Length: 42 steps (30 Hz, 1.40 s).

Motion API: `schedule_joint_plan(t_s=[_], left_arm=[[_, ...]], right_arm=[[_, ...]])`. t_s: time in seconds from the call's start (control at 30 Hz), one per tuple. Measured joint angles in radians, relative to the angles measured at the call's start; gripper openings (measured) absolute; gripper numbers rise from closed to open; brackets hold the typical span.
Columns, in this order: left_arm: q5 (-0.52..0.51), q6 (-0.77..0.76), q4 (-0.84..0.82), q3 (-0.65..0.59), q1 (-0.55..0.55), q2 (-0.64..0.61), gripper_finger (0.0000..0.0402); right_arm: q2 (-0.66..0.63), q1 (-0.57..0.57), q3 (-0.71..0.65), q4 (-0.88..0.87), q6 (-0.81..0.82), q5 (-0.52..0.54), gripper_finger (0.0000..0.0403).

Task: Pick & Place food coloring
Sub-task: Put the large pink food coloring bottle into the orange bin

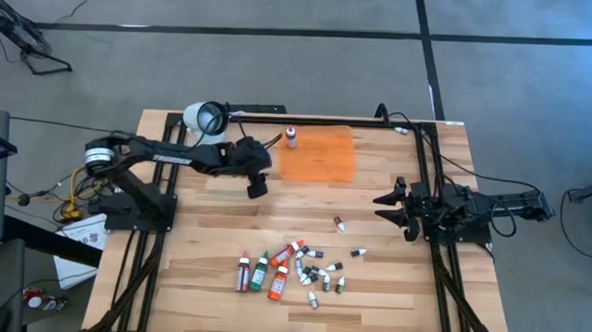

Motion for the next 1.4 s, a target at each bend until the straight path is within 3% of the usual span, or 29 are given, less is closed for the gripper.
schedule_joint_plan(t_s=[0.2,0.47,0.63,0.73,1.13,1.4], left_arm=[[0.166,-0.238,-0.220,0.000,-0.152,-0.120,0.0185],[0.098,-0.395,-0.249,0.000,-0.453,-0.147,0.0185],[-0.070,-0.470,-0.236,0.000,-0.598,-0.147,0.0185],[-0.120,-0.535,-0.237,0.000,-0.659,-0.147,0.0185],[-0.040,-0.948,-0.289,0.000,-0.896,-0.146,0.0185],[-0.012,-1.164,-0.264,0.000,-1.010,-0.060,0.0185]], right_arm=[[0.000,0.000,0.000,0.000,0.000,0.000,0.0173],[0.037,0.048,-0.002,0.018,0.018,-0.065,0.0172],[0.209,0.129,-0.002,0.228,-0.069,-0.043,0.0163],[0.344,0.169,0.004,0.341,-0.139,-0.004,0.0155],[0.861,0.247,0.215,0.422,-0.227,0.035,0.0126],[1.072,0.251,0.325,0.421,-0.243,0.027,0.0123]])
